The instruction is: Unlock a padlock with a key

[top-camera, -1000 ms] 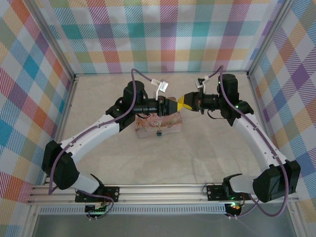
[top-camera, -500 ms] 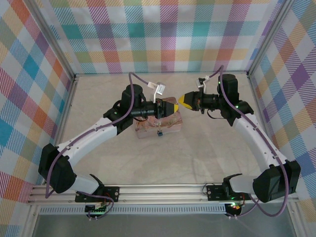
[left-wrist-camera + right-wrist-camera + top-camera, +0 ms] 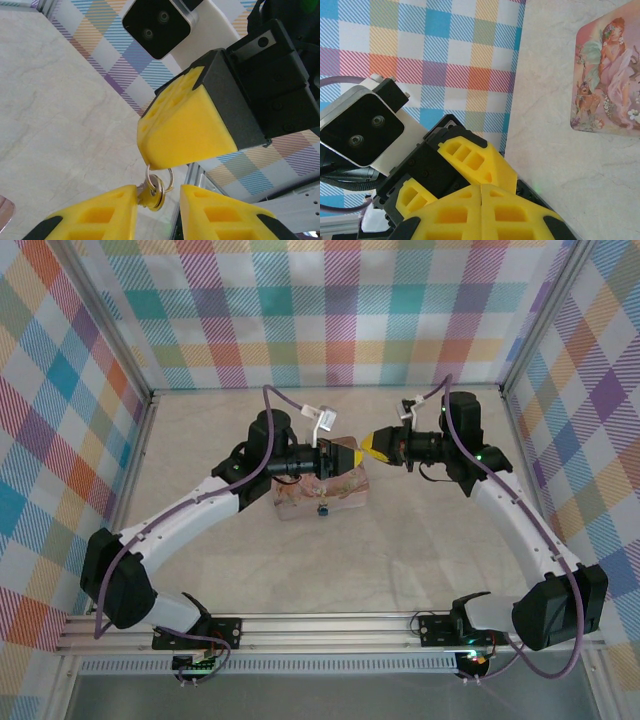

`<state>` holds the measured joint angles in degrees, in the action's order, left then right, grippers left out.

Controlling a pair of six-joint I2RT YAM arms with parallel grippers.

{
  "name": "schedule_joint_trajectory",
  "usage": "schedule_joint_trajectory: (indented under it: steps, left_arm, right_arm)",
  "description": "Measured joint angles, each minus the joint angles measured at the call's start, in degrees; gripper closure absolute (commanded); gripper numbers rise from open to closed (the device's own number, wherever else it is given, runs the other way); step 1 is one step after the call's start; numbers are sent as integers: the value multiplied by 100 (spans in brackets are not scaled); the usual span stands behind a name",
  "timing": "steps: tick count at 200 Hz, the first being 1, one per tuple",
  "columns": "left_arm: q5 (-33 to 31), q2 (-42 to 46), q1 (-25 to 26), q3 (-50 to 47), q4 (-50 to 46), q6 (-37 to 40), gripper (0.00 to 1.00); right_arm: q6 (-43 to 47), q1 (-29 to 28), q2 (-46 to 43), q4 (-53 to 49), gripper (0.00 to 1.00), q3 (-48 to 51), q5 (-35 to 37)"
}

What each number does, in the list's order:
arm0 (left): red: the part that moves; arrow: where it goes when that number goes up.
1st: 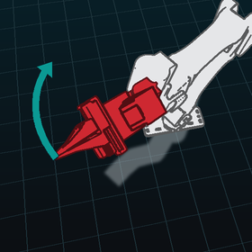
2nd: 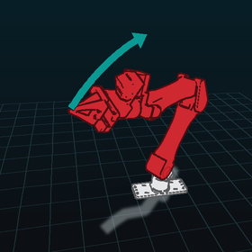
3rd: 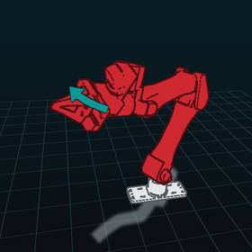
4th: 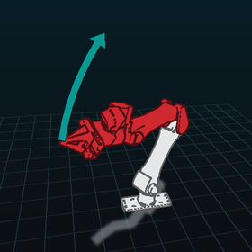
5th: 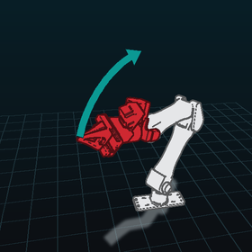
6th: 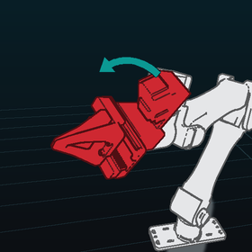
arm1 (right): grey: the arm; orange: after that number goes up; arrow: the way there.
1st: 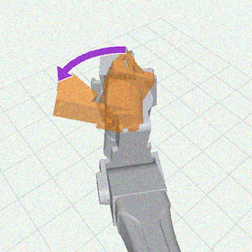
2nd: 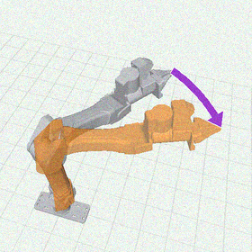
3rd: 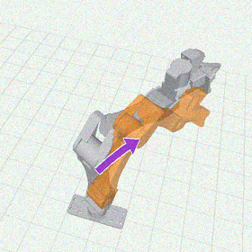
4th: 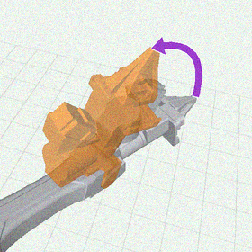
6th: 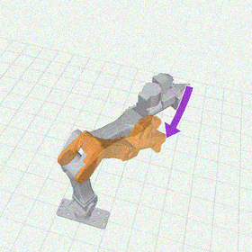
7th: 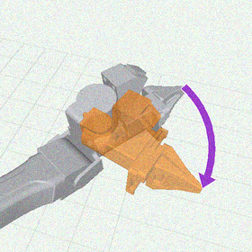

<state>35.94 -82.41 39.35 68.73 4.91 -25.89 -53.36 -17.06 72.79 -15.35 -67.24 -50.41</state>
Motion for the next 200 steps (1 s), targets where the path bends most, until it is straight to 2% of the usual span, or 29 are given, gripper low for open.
schedule_joint_trajectory:
  steps: [20,45,64,97,129,149,200]
  left_arm:
    - [4,-61,4,9,7,-4,73]
    - [39,-79,39,24,28,-22,81]
    - [48,-79,63,48,20,-39,91]
    - [66,-79,66,76,13,-11,98]
    - [66,-79,66,92,-26,24,100]
    - [63,-79,66,103,-42,52,95]
    - [59,-79,70,125,-68,131,100]
  right_arm:
    - [-11,0,0,0,100,13,2]
    - [-17,0,-2,11,100,20,0]
    - [-17,0,-11,37,100,26,4]
    - [-17,17,-26,44,100,85,7]
    - [-15,26,-44,57,100,101,7]
    - [-13,39,-68,59,100,116,7]
    - [20,66,-120,50,98,116,4]
